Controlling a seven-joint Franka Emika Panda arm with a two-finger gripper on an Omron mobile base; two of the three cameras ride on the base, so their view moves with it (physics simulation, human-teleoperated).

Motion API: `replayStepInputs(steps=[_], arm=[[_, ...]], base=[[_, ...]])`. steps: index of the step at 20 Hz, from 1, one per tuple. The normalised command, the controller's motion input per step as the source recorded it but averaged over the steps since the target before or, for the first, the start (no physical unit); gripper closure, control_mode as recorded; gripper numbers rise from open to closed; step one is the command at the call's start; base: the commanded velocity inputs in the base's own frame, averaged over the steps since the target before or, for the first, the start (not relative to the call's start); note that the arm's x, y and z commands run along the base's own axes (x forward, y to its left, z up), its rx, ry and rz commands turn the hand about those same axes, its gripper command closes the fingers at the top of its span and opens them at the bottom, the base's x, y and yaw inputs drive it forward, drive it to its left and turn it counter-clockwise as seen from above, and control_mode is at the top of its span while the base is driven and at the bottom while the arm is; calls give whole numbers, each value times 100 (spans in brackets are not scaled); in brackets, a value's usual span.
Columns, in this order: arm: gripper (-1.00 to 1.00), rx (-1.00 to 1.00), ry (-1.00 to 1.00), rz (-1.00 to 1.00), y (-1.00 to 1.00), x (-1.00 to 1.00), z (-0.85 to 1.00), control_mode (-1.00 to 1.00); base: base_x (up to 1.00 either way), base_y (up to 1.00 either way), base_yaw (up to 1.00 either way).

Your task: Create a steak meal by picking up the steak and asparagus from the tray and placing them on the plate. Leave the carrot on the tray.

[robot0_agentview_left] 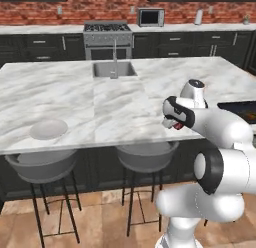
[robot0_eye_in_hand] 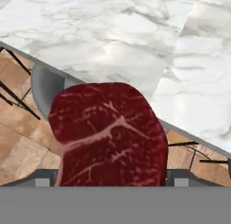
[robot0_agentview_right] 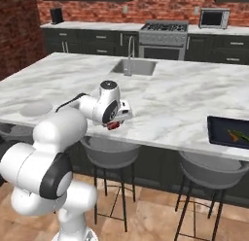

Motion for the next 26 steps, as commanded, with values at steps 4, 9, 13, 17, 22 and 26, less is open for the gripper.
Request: replayStepInputs(steps=[4, 9, 13, 17, 22, 26], arm=[[100, 0, 0, 0, 0, 0, 0, 100], [100, 0, 0, 0, 0, 0, 0, 100], [100, 0, 0, 0, 0, 0, 0, 100], [100, -7, 4, 0, 70, 22, 0, -100], [100, -6, 9, 0, 85, 17, -9, -100], [100, -2, 7, 0, 69, 7, -41, -100]], base=[[64, 100, 0], [88, 100, 0], [85, 100, 0], [12, 25, 0], [0, 0, 0], [0, 0, 0]])
